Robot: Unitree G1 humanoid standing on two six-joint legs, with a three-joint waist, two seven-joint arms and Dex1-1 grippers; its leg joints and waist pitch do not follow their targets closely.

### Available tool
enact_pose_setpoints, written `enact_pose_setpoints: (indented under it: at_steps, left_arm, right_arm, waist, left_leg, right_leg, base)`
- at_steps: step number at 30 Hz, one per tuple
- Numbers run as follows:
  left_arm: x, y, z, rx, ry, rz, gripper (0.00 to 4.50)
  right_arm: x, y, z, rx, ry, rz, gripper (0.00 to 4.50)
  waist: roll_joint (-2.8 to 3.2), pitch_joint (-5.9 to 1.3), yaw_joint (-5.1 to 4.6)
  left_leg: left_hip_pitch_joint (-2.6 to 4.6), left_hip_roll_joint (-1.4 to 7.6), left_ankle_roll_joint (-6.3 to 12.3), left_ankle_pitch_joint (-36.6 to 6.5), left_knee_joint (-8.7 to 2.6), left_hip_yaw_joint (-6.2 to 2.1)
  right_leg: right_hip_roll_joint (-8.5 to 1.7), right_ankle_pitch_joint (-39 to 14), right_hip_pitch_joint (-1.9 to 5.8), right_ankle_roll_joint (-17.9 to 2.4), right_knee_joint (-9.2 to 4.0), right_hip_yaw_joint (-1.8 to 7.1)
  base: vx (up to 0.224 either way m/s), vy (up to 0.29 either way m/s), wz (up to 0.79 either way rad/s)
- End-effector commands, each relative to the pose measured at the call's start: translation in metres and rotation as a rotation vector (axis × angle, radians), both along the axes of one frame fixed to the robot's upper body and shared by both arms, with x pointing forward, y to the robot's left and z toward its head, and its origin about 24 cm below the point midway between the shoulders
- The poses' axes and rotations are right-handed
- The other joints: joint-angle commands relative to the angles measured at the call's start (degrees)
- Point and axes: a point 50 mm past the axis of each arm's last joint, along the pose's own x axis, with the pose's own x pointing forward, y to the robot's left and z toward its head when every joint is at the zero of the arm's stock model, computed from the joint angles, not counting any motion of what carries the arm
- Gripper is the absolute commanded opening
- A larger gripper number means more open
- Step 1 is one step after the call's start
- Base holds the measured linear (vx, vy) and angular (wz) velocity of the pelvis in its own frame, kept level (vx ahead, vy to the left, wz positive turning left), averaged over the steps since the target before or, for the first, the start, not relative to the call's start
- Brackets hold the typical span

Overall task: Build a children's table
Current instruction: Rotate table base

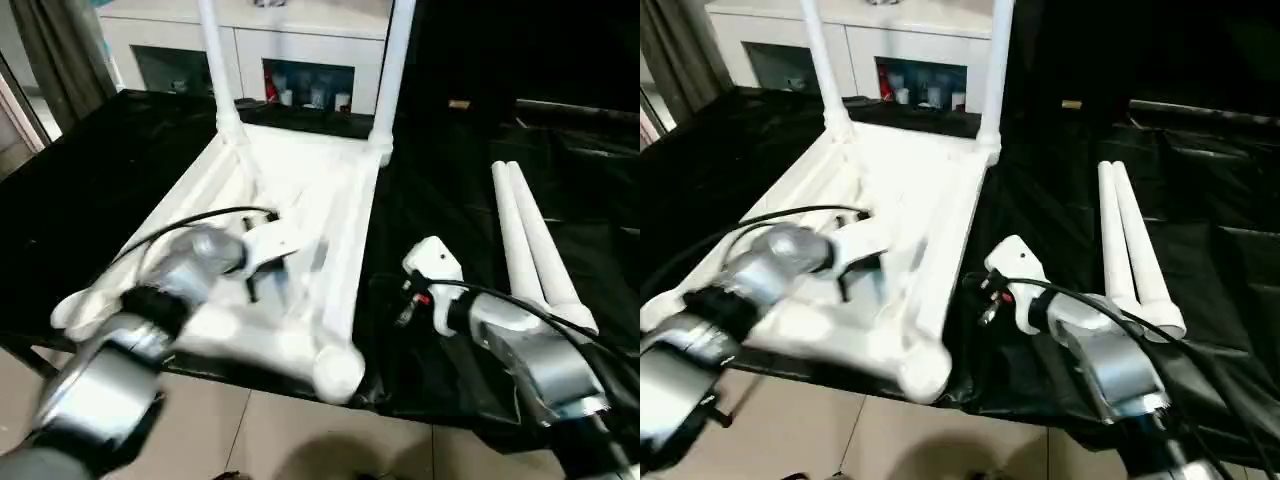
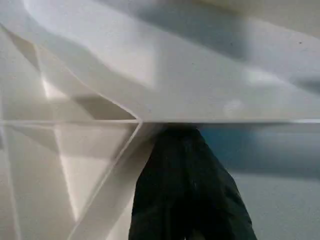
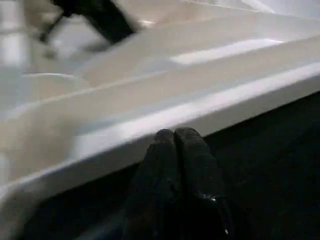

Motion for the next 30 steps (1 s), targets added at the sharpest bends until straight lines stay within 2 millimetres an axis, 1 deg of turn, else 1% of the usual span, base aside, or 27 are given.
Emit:
enact_pose_setpoints:
  at_steps: [1, 2, 3, 4, 5, 6, 7, 8, 9, 10, 11, 13, 14, 16, 17, 18, 19, 21, 22, 23, 24, 25, 26, 27, 28, 29, 30]
  left_arm:
    - [0.009, -0.001, 0.009, -0.004, -0.083, 0.042, 0.03]
    - [0.010, -0.003, 0.010, -0.006, -0.095, 0.045, 0.03]
    - [0.012, -0.005, 0.011, -0.006, -0.117, 0.051, 0.03]
    - [0.016, -0.008, 0.015, -0.004, -0.169, 0.061, 0.03]
    - [0.021, -0.013, 0.021, -0.027, -0.235, 0.087, 0.03]
    - [0.021, -0.013, 0.021, -0.027, -0.235, 0.087, 0.03]
    - [0.026, -0.018, 0.032, -0.050, -0.353, 0.107, 0.03]
    - [0.028, -0.019, 0.036, -0.058, -0.397, 0.116, 0.03]
    - [0.028, -0.019, 0.036, -0.058, -0.397, 0.116, 0.03]
    - [0.030, -0.019, 0.040, -0.059, -0.437, 0.128, 0.03]
    - [0.032, -0.020, 0.044, -0.069, -0.484, 0.140, 0.03]
    - [0.033, -0.021, 0.047, -0.074, -0.509, 0.146, 0.03]
    - [0.034, -0.022, 0.049, -0.072, -0.538, 0.140, 0.03]
    - [0.034, -0.026, 0.053, -0.113, -0.577, 0.140, 0.03]
    - [0.035, -0.028, 0.055, -0.140, -0.601, 0.136, 0.03]
    - [0.035, -0.030, 0.060, -0.211, -0.601, 0.149, 0.03]
    - [0.035, -0.030, 0.062, -0.243, -0.600, 0.155, 0.03]
    - [0.034, -0.031, 0.066, -0.331, -0.561, 0.141, 0.03]
    - [0.032, -0.031, 0.069, -0.443, -0.476, 0.113, 0.03]
    - [0.031, -0.030, 0.069, -0.497, -0.426, 0.094, 0.03]
    - [0.028, -0.029, 0.069, -0.558, -0.351, 0.060, 0.03]
    - [0.022, -0.028, 0.069, -0.606, -0.272, -0.021, 0.03]
    - [0.017, -0.028, 0.069, -0.634, -0.223, -0.081, 0.03]
    - [0.009, -0.024, 0.067, -0.627, -0.176, -0.168, 0.03]
    - [0.006, -0.023, 0.066, -0.623, -0.158, -0.199, 0.03]
    - [-0.006, -0.020, 0.062, -0.610, -0.089, -0.300, 0.03]
    - [-0.018, -0.017, 0.058, -0.604, -0.013, -0.378, 0.03]
  right_arm:
    - [-0.005, 0.000, 0.007, 0.016, 0.012, 0.037, 0.00]
    - [-0.007, 0.001, 0.007, 0.018, 0.018, 0.046, 0.00]
    - [-0.008, 0.001, 0.008, 0.019, 0.024, 0.057, 0.00]
    - [-0.011, 0.001, 0.009, 0.014, 0.032, 0.075, 0.00]
    - [-0.015, 0.002, 0.009, 0.002, 0.044, 0.100, 0.00]
    - [-0.015, 0.002, 0.009, 0.002, 0.044, 0.100, 0.00]
    - [-0.015, 0.002, 0.009, -0.006, 0.038, 0.097, 0.00]
    - [-0.015, 0.002, 0.009, -0.006, 0.037, 0.090, 0.00]
    - [-0.015, 0.002, 0.009, -0.006, 0.037, 0.090, 0.00]
    - [-0.014, 0.003, 0.009, -0.005, 0.036, 0.087, 0.00]
    - [-0.014, 0.004, 0.010, -0.005, 0.037, 0.088, 0.00]
    - [-0.014, 0.005, 0.010, -0.006, 0.040, 0.092, 0.00]
    - [-0.014, 0.005, 0.010, -0.012, 0.040, 0.095, 0.00]
    - [-0.015, 0.006, 0.010, -0.020, 0.043, 0.101, 0.00]
    - [-0.015, 0.007, 0.010, -0.025, 0.041, 0.103, 0.00]
    - [-0.016, 0.006, 0.011, -0.019, 0.041, 0.101, 0.00]
    - [-0.016, 0.006, 0.012, -0.016, 0.041, 0.101, 0.00]
    - [-0.016, 0.004, 0.014, -0.018, 0.035, 0.095, 0.00]
    - [-0.017, 0.001, 0.016, -0.018, 0.033, 0.095, 0.00]
    - [-0.018, 0.000, 0.017, -0.017, 0.032, 0.095, 0.00]
    - [-0.018, -0.001, 0.019, -0.012, 0.031, 0.096, 0.00]
    - [-0.020, -0.003, 0.022, -0.003, 0.034, 0.105, 0.00]
    - [-0.021, -0.004, 0.024, 0.004, 0.035, 0.112, 0.00]
    - [-0.024, -0.005, 0.026, 0.004, 0.041, 0.125, 0.00]
    - [-0.024, -0.006, 0.027, 0.002, 0.041, 0.130, 0.00]
    - [-0.026, -0.008, 0.029, -0.014, 0.037, 0.141, 0.00]
    - [-0.026, -0.012, 0.031, -0.042, 0.027, 0.141, 0.00]
  waist:
    - [0.73, -4.58, 0.51]
    - [0.60, -4.69, 0.48]
    - [0.54, -4.89, 0.53]
    - [0.89, -4.92, 0.52]
    - [0.92, -5.06, 0.65]
    - [0.91, -5.07, 0.70]
    - [0.89, -5.01, 0.84]
    - [0.81, -4.97, 0.79]
    - [0.82, -5.01, 0.98]
    - [0.79, -4.89, 1.11]
    - [0.59, -4.83, 1.28]
    - [0.63, -4.72, 1.52]
    - [0.42, -4.67, 1.51]
    - [0.51, -4.69, 1.63]
    - [0.51, -4.68, 1.66]
    - [0.71, -4.74, 1.68]
    - [0.60, -4.82, 1.76]
    - [0.64, -4.83, 1.81]
    - [0.54, -4.76, 1.85]
    - [0.54, -4.82, 1.91]
    - [0.60, -4.74, 2.00]
    - [0.41, -4.71, 1.97]
    - [0.40, -4.68, 2.08]
    - [0.49, -4.70, 2.03]
    - [0.59, -4.66, 1.87]
    - [0.71, -4.70, 1.92]
    - [0.80, -4.72, 1.79]
  left_leg:
    - [-0.62, 0.01, 4.40, -7.26, -3.46, -0.34]
    - [-0.61, 0.09, 4.82, -6.83, -3.42, -0.30]
    - [-0.90, 0.23, 5.37, -5.47, -3.39, -0.44]
    - [-1.20, 0.37, 5.77, -4.53, -3.34, -0.60]
    - [-1.00, 0.54, 5.97, -4.57, -3.23, -0.69]
    - [-1.07, 0.57, 6.18, -4.38, -3.22, -0.71]
    - [-1.12, 0.66, 6.20, -4.69, -3.23, -0.74]
    - [-1.13, 0.53, 6.16, -5.05, -3.18, -0.66]
    - [-0.95, 0.51, 5.97, -5.59, -3.22, -0.63]
    - [-0.99, 0.58, 5.84, -5.55, -3.30, -0.66]
    - [-0.92, 0.49, 5.60, -5.82, -3.26, -0.59]
    - [-0.87, 0.53, 5.42, -5.97, -3.34, -0.62]
    - [-0.92, 0.53, 5.34, -6.06, -3.36, -0.59]
    - [-0.92, 0.38, 5.23, -6.07, -3.34, -0.58]
    - [-0.98, 0.33, 5.29, -5.96, -3.32, -0.63]
    - [-0.98, 0.36, 5.47, -5.67, -3.28, -0.62]
    - [-1.00, 0.37, 5.42, -5.55, -3.27, -0.65]
    - [-1.12, 0.49, 5.43, -5.14, -3.34, -0.74]
    - [-1.04, 0.43, 5.40, -5.16, -3.37, -0.67]
    - [-0.97, 0.50, 5.26, -5.24, -3.41, -0.67]
    - [-0.95, 0.63, 5.21, -5.27, -3.47, -0.65]
    - [-0.87, 0.87, 5.06, -5.58, -3.57, -0.66]
    - [-0.91, 1.02, 4.97, -5.40, -3.72, -0.75]
    - [-0.91, 1.29, 4.88, -5.54, -3.85, -0.80]
    - [-1.05, 1.24, 5.05, -5.50, -3.80, -0.62]
    - [-0.65, 1.42, 4.72, -5.73, -3.83, -0.67]
    - [-0.74, 1.82, 4.20, -6.12, -4.05, -0.77]
  right_leg:
    - [-3.54, -23.88, 3.82, -1.82, -5.44, 2.13]
    - [-3.52, -22.32, 3.83, -2.47, -5.43, 2.18]
    - [-3.60, -18.88, 4.06, -4.02, -4.91, 2.27]
    - [-3.67, -15.96, 4.16, -5.34, -4.56, 2.30]
    - [-3.73, -13.70, 4.23, -6.47, -4.30, 2.33]
    - [-3.79, -12.70, 4.31, -7.00, -4.22, 2.32]
    - [-3.98, -11.84, 4.29, -7.97, -4.12, 2.34]
    - [-3.90, -12.05, 4.33, -8.00, -4.17, 2.30]
    - [-3.98, -12.94, 4.38, -7.90, -4.30, 2.26]
    - [-4.09, -13.68, 4.38, -7.80, -4.37, 2.26]
    - [-4.00, -14.78, 4.36, -7.28, -4.46, 2.22]
    - [-4.01, -15.85, 4.29, -6.65, -4.55, 2.19]
    - [-4.02, -16.16, 4.34, -6.42, -4.56, 2.20]
    - [-3.97, -17.14, 4.34, -5.45, -4.72, 2.16]
    - [-3.95, -17.22, 4.35, -5.24, -4.73, 2.14]
    - [-3.98, -16.92, 4.32, -5.17, -4.89, 2.13]
    - [-4.08, -16.58, 4.43, -5.35, -4.77, 2.11]
    - [-4.17, -15.35, 4.42, -5.92, -4.52, 2.16]
    - [-4.42, -15.63, 4.46, -6.27, -4.62, 2.21]
    - [-4.48, -15.68, 4.41, -6.59, -4.51, 2.23]
    - [-4.67, -15.54, 4.39, -7.41, -4.48, 2.39]
    - [-4.65, -15.03, 4.31, -8.07, -4.29, 2.47]
    - [-4.97, -14.67, 4.56, -8.53, -4.05, 2.59]
    - [-5.13, -13.92, 4.53, -9.37, -3.63, 2.80]
    - [-4.90, -13.73, 4.35, -9.25, -3.77, 2.82]
    - [-5.06, -13.77, 4.17, -9.43, -3.64, 2.86]
    - [-5.34, -13.74, 4.33, -9.62, -3.30, 3.02]
  base:
    - [0.000, 0.000, 0.00]
    - [0.000, 0.000, 0.00]
    - [0.000, 0.000, 0.00]
    - [0.000, 0.000, 0.00]
    - [0.000, 0.000, 0.00]
    - [0.000, 0.000, 0.00]
    - [0.000, 0.000, 0.00]
    - [0.000, 0.000, 0.00]
    - [0.000, 0.000, 0.00]
    - [0.000, 0.000, 0.00]
    - [0.000, 0.000, 0.00]
    - [0.000, 0.000, 0.00]
    - [0.000, 0.000, 0.00]
    - [0.000, 0.000, 0.00]
    - [0.000, 0.000, 0.00]
    - [0.000, 0.000, 0.00]
    - [0.000, 0.000, 0.00]
    - [0.000, 0.000, 0.00]
    - [0.000, 0.000, 0.00]
    - [0.000, 0.000, 0.00]
    - [0.000, 0.000, 0.00]
    - [0.000, 0.000, 0.00]
    - [0.000, 0.000, 0.00]
    - [0.000, 0.000, 0.00]
    - [0.000, 0.000, 0.00]
    - [0.000, 0.000, 0.00]
    - [0.000, 0.000, 0.00]
